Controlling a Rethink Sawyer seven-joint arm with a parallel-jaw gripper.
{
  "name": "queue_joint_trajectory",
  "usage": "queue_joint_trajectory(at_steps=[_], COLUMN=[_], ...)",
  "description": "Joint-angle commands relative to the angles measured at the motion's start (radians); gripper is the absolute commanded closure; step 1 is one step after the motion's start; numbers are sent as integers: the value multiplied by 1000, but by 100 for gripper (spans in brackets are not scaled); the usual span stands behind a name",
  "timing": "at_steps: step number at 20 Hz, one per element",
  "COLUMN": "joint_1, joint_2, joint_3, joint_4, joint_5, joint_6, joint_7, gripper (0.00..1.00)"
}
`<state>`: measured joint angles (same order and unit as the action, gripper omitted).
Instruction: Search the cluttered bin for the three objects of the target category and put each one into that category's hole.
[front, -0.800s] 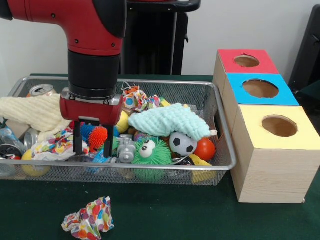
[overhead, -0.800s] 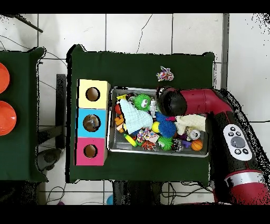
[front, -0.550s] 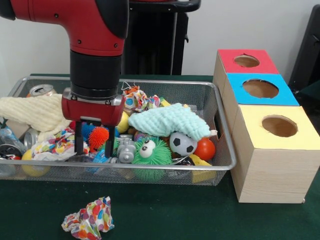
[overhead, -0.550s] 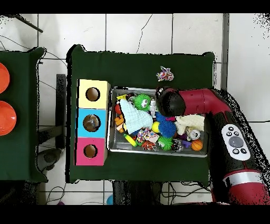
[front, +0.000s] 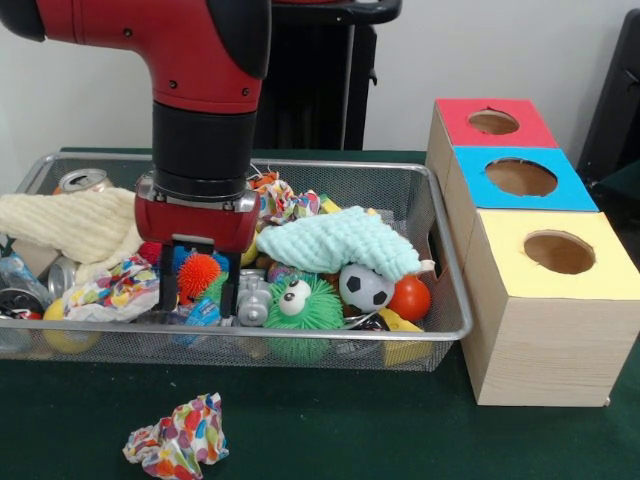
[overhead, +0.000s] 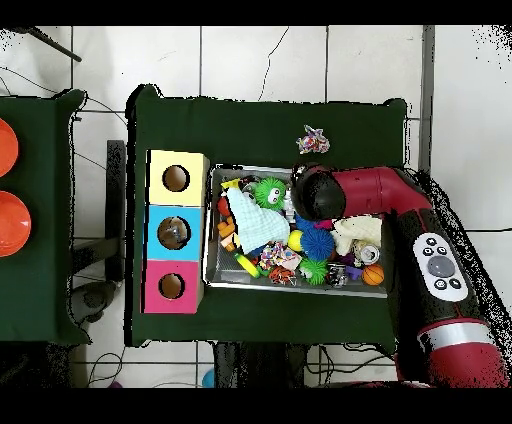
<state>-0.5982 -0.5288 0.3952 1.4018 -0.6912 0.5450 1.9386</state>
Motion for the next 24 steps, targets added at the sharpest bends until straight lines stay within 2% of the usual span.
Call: queue_joint_trajectory(at_steps=[1, 12, 24], joint_1=[-6, -24, -14], joint_2=[15, 16, 30], joint_3=[-20, -6, -36], joint_4=[106, 116, 128], joint_5=[-5, 0, -32], joint_6=[-41, -49, -134], joint_7=[11, -5, 23], gripper=[0, 0, 0])
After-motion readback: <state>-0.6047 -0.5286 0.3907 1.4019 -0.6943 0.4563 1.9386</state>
